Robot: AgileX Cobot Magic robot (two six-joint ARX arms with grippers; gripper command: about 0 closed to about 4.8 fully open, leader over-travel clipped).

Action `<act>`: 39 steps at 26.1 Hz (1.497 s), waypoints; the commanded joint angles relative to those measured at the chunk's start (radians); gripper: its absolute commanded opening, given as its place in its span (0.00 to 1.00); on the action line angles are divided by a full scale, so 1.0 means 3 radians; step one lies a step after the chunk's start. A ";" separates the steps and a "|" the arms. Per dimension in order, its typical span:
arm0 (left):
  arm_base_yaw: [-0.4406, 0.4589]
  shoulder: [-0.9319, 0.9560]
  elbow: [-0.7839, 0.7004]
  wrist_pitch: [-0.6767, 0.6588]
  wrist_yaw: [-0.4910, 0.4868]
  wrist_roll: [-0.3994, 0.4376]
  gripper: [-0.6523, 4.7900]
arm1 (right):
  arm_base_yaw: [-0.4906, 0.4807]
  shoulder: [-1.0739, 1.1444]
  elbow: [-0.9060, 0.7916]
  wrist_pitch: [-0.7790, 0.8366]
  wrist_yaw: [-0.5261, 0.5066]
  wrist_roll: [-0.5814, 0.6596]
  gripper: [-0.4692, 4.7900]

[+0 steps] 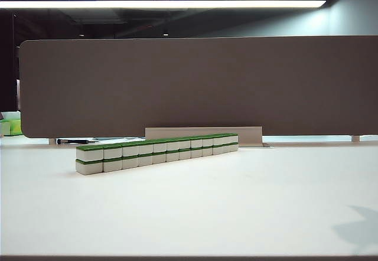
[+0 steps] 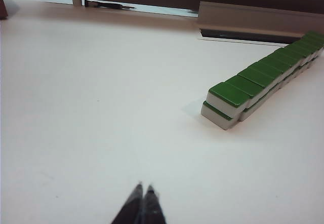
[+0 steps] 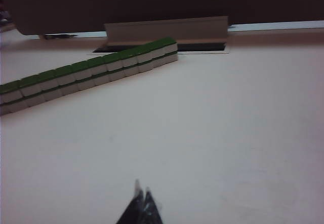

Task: Take a mahjong tile from the mahjong wall and then place it on the table close to you.

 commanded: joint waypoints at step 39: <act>-0.0004 0.0001 0.0395 0.0039 0.0754 -0.0367 0.11 | 0.0004 -0.0010 0.0432 0.0046 -0.0903 0.0516 0.09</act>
